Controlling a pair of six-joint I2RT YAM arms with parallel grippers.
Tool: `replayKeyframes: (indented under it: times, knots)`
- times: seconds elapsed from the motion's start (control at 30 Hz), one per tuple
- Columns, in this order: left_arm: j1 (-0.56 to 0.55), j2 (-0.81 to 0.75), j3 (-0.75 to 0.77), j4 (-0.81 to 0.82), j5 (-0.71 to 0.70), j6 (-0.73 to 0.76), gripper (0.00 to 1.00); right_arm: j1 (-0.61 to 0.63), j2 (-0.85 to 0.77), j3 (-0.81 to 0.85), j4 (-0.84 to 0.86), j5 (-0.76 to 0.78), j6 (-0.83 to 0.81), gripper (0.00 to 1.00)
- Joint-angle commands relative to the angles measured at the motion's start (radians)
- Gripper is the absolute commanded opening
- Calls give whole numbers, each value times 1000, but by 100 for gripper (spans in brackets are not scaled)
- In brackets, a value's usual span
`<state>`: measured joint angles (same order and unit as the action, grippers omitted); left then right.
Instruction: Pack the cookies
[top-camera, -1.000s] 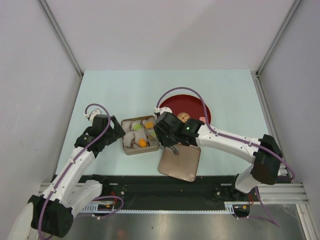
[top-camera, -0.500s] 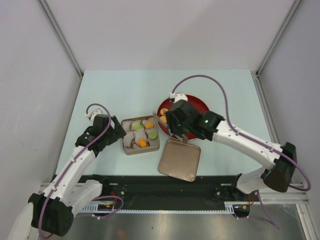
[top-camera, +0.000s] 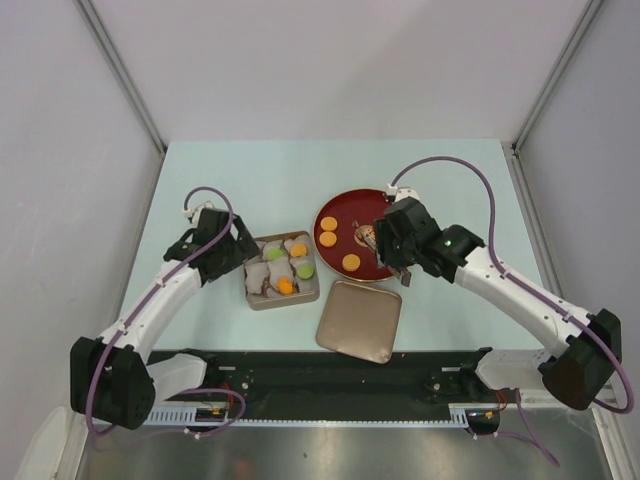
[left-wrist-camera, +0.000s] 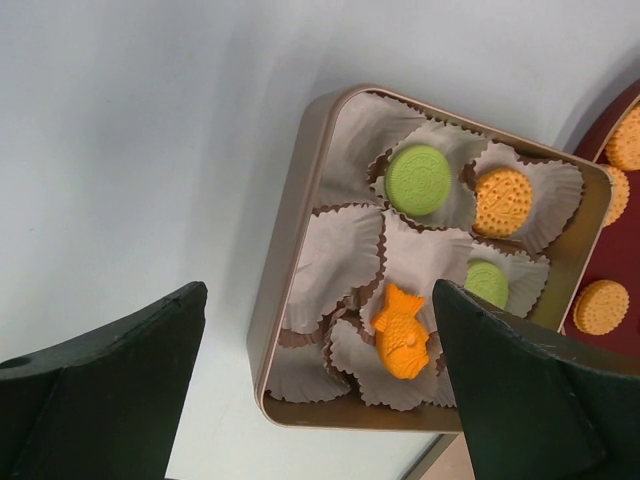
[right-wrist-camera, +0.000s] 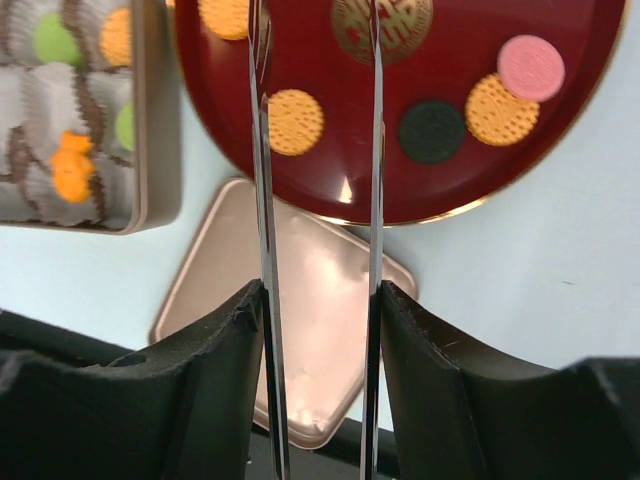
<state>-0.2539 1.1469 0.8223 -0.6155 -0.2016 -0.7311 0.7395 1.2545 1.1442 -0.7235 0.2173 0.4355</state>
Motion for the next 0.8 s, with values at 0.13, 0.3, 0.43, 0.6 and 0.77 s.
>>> replayKeyframes:
  times: [0.13, 0.3, 0.43, 0.6, 0.77]
  knots:
    - [8, 22, -23, 62, 8, -27, 99, -55, -10, -34, 81, -59, -32, 52]
    - [8, 152, 58, 51, -27, -30, 95, -57, 2, -28, 99, -87, -35, 52]
    - [8, 221, 164, 53, -67, -18, 89, -58, -9, -27, 101, -96, -40, 52]
    - [10, 304, 230, 33, -99, 9, 81, -61, -30, -31, 87, -96, -50, 51]
    - [12, 346, 206, 53, -91, 15, 74, -71, -47, -49, 85, -107, -60, 51]
